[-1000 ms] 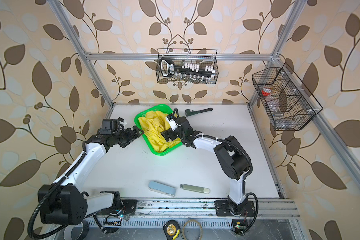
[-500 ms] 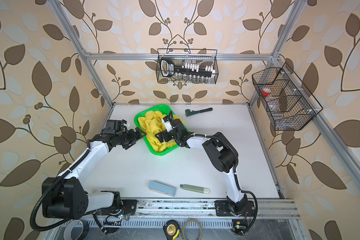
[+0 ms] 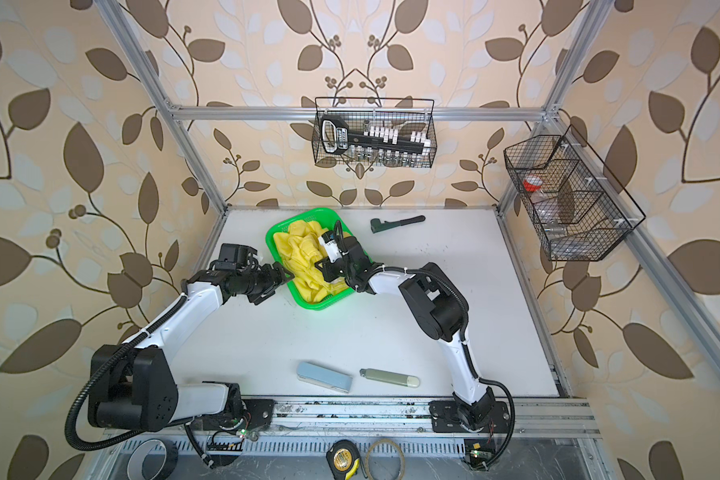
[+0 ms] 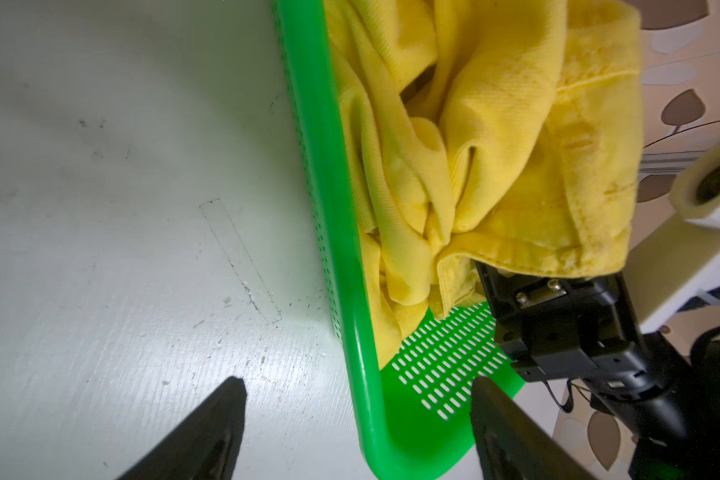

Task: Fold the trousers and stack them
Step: 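Grasp the basket rim with the left gripper while the right gripper grasps the yellow trousers, then lift the trousers out with the right gripper while the left gripper tilts the basket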

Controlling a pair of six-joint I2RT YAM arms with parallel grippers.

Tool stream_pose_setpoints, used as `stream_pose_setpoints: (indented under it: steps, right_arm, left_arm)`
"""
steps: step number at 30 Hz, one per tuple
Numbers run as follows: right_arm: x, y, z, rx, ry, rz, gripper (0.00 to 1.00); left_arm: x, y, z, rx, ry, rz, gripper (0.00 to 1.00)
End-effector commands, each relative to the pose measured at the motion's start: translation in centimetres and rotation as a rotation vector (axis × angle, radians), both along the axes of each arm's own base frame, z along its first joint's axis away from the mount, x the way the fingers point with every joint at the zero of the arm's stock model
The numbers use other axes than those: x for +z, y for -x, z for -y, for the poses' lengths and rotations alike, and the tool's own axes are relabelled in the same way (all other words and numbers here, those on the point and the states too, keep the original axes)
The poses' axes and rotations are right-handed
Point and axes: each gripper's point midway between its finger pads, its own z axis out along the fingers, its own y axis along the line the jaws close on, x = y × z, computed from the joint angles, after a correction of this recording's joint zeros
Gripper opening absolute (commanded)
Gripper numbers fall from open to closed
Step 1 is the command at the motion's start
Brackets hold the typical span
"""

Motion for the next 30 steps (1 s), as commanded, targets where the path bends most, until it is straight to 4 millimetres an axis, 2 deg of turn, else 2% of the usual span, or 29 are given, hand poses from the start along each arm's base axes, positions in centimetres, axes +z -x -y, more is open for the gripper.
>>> stream_pose_setpoints:
  steps: [1,6,15,21,26,30]
  right_arm:
    - [7.3,-0.4,-0.2,0.018,-0.069,0.107,0.07]
    - [14.7,0.3,1.3,0.019,-0.124,0.209,0.0]
    - [22.4,2.2,5.7,-0.032,-0.141,0.333,0.0]
    - [25.8,3.1,8.3,-0.065,-0.174,0.374,0.0]
    - [29.3,3.9,10.1,-0.095,-0.212,0.427,0.0]
    - [34.3,5.3,12.2,-0.129,-0.252,0.515,0.0]
  left_arm:
    - [-0.7,-0.2,0.0,0.042,-0.006,-0.021,0.8]
    - [-1.6,-0.8,0.0,0.098,-0.029,-0.06,0.69]
    - [-2.2,-2.1,0.1,0.149,-0.061,-0.081,0.42]
    - [-3.4,-2.7,-0.4,0.186,-0.082,-0.121,0.23]
    - [-3.7,-2.8,-1.1,0.273,-0.085,-0.153,0.15]
    - [-3.4,-3.1,-2.1,0.375,-0.088,-0.163,0.13]
